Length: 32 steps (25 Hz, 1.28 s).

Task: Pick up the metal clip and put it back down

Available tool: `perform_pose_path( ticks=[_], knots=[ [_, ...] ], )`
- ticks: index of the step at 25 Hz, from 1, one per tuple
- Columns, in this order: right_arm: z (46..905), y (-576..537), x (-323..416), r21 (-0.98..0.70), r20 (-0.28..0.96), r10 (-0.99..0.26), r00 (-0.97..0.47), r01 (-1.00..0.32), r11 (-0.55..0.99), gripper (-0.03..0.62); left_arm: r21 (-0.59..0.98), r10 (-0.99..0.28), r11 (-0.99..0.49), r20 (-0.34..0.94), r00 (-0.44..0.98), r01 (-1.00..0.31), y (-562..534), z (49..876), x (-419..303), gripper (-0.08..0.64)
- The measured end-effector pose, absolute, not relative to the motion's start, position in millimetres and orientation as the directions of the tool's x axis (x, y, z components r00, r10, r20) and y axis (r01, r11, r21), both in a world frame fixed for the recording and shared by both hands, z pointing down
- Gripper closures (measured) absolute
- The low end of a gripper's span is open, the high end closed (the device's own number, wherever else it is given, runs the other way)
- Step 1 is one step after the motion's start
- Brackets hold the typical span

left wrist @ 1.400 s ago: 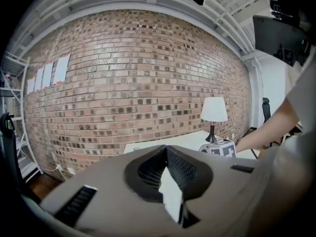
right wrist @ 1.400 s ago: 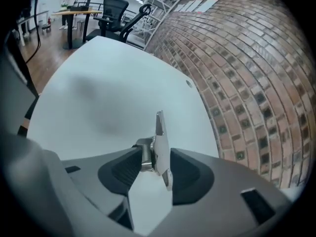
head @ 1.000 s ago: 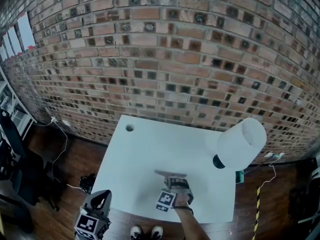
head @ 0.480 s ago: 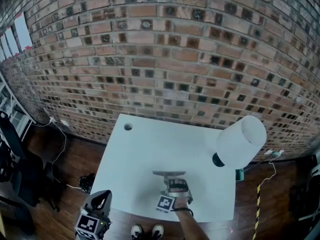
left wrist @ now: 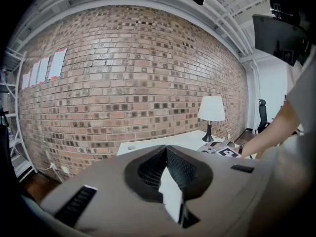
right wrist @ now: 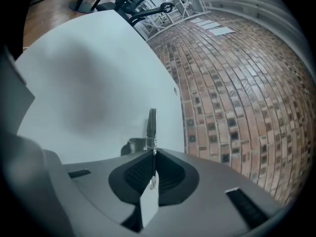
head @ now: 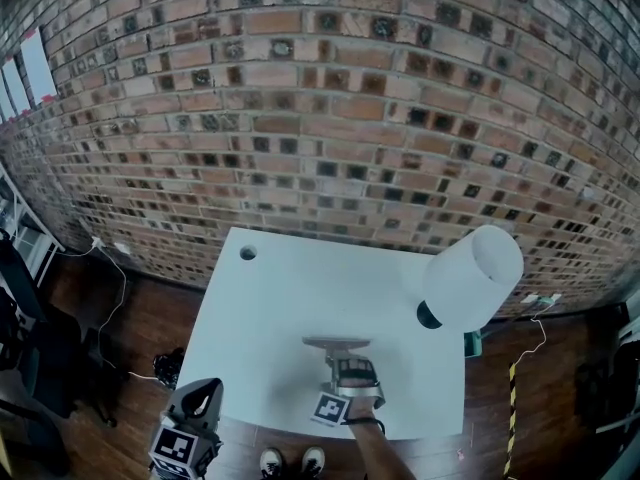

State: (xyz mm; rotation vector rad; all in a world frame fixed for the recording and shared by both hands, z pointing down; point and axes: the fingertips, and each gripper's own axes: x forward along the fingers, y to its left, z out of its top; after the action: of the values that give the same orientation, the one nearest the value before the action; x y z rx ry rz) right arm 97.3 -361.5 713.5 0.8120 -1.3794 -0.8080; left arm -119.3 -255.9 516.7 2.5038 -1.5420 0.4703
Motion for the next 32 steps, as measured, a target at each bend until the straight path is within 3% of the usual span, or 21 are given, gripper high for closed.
perform_pose_path(
  ticks=[7,12,18,23,28,32],
  knots=[
    [673,-359,109,0.824,0.477,-0.878,0.020,-0.359,0.439,0.586,-0.041,-0.836,-0.483,0.318,0.447,-0.875,-258,515,-113,0.543],
    [619,-358,128,0.685,0.447,-0.894,0.014,-0.648,0.333,0.586,-0.030,-0.827,-0.508,0.297,0.478,-0.861,-262,507,-100,0.543],
    [550,-335,137,0.471,0.365,-0.930,-0.033,-0.855,0.215,0.586,-0.039,-0.813,-0.551,0.248,0.526,-0.834,-263,495,-86,0.543],
    [489,-306,131,0.276,0.242,-0.962,-0.125,-0.942,0.192,0.586,-0.068,-0.817,-0.565,0.186,0.546,-0.822,-258,483,-81,0.543],
    [430,-280,126,0.232,0.061,-0.983,-0.176,-0.955,0.185,0.586,-0.057,-0.792,-0.602,0.165,0.588,-0.796,-249,470,-65,0.543],
    [405,-261,126,0.172,-0.006,-0.983,-0.182,-0.969,0.178,0.586,-0.060,-0.784,-0.617,0.135,0.606,-0.784,-242,462,-60,0.543]
  ],
)
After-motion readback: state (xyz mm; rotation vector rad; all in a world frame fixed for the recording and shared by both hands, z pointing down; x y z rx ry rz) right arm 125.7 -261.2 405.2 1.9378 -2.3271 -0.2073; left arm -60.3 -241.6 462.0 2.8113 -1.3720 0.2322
